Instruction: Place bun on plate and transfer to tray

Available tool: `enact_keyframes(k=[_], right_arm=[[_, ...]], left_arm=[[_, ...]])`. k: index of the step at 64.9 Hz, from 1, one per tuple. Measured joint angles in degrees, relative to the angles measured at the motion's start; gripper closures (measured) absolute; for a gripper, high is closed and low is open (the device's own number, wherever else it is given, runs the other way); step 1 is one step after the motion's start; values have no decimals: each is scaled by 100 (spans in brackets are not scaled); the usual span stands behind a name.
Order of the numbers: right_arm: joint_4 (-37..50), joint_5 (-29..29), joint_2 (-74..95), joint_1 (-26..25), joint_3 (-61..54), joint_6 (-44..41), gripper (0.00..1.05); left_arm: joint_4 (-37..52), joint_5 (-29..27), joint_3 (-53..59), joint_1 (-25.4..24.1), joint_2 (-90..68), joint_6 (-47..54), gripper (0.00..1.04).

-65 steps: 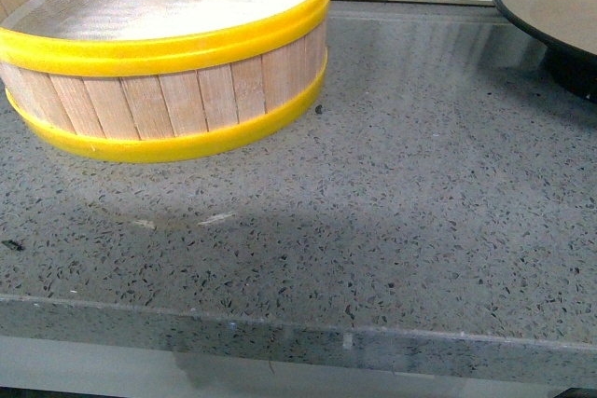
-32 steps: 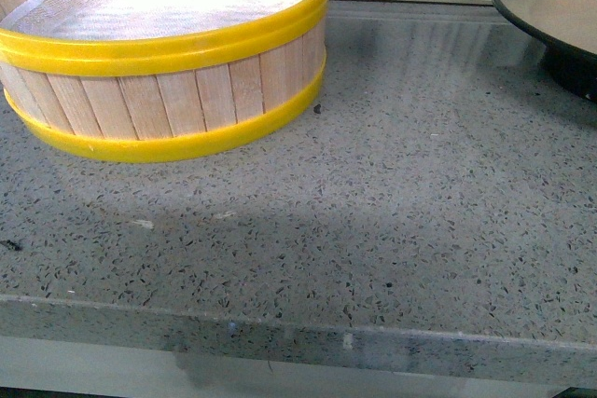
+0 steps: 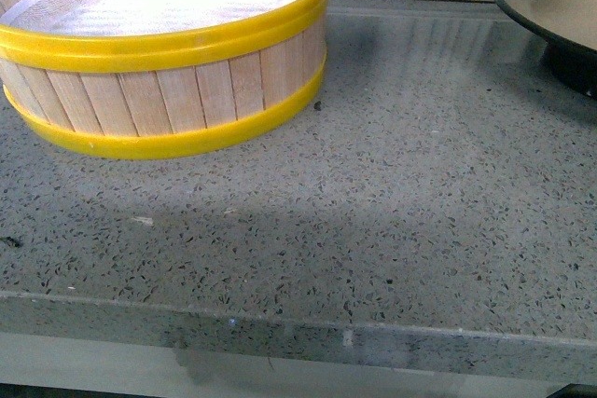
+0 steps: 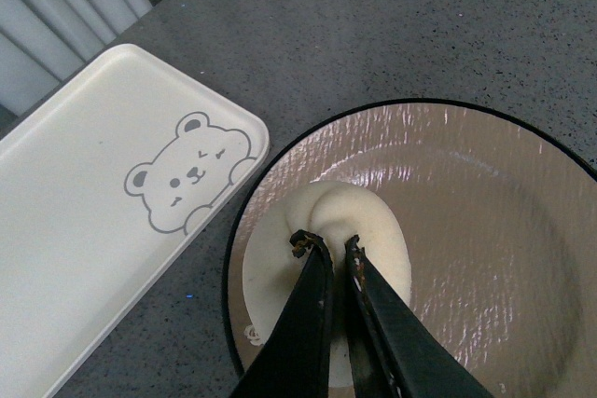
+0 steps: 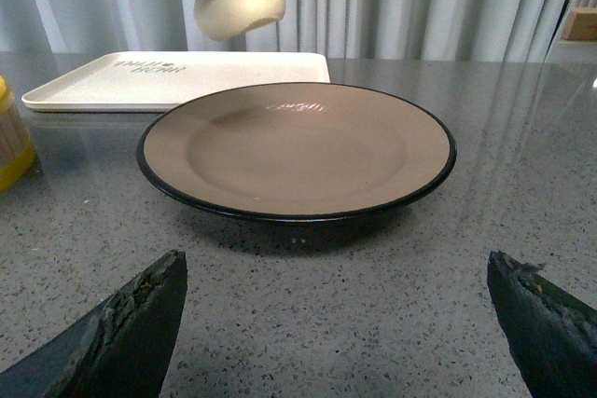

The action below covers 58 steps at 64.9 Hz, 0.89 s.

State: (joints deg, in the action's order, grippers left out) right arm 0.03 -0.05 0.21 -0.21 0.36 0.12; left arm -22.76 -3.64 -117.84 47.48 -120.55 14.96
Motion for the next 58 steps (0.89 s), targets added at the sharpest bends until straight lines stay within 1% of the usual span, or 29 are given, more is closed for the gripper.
enact_keyframes(k=[14, 27, 45, 57, 58], right_arm=[[0, 0, 0, 0, 0, -2, 9], [0, 0, 0, 0, 0, 0, 9], [0, 0, 0, 0, 0, 0, 9], [0, 0, 0, 0, 0, 0, 9], [0, 0, 0, 0, 0, 0, 9]], left_arm=[[179, 131, 85, 15, -136, -2, 101], [424, 330, 487, -17, -168, -17, 101], [656, 186, 632, 68, -328, 4, 101], [706, 284, 833, 157, -326, -26, 101], [706, 284, 850, 166, -323, -39, 99]])
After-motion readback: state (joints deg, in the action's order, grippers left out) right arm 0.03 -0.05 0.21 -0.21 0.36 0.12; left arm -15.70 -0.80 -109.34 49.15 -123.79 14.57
